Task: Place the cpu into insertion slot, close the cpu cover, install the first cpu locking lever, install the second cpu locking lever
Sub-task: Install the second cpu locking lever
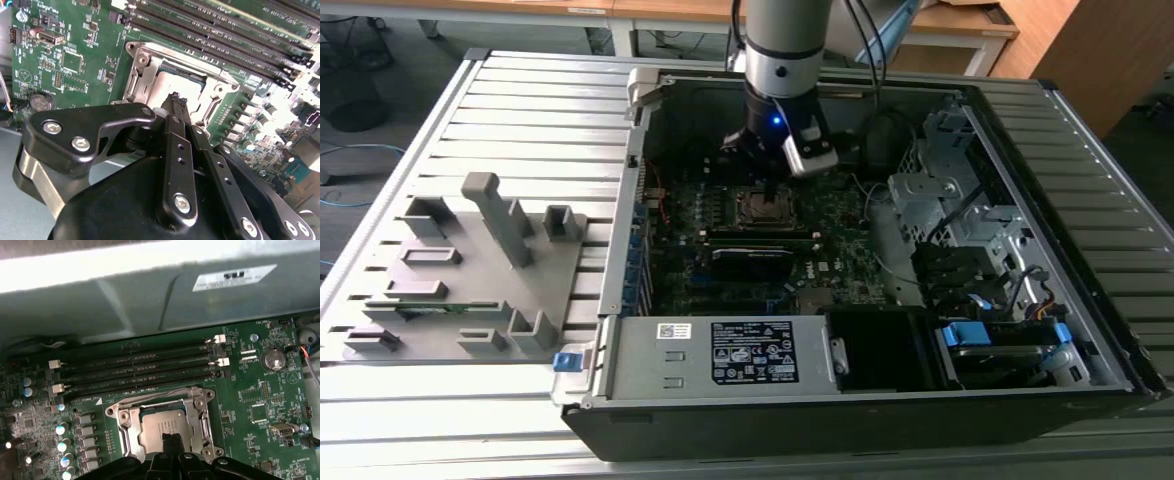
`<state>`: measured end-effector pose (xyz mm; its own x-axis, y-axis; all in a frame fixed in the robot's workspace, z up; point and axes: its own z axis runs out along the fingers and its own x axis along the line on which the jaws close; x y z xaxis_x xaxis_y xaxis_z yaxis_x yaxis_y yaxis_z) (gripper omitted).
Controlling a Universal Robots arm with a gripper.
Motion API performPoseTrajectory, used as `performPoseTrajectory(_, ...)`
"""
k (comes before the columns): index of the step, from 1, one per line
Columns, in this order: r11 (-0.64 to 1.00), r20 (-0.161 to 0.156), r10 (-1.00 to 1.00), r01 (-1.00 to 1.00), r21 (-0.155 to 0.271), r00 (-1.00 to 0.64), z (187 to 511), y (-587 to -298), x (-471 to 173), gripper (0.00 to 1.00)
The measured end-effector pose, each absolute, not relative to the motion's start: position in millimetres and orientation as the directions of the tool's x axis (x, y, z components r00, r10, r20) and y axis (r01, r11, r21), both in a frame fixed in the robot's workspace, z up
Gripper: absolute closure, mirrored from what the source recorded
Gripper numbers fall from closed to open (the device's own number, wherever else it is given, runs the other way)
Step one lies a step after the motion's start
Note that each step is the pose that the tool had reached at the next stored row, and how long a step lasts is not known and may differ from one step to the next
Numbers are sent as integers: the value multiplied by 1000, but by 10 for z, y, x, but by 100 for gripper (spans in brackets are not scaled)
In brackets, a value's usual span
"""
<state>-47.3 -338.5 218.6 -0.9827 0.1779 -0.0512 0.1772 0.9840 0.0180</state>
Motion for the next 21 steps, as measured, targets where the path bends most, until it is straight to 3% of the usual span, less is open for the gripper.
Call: performPoseTrajectory(21,984,-49,178,177,27,-983,2288,-3496,-472,90)
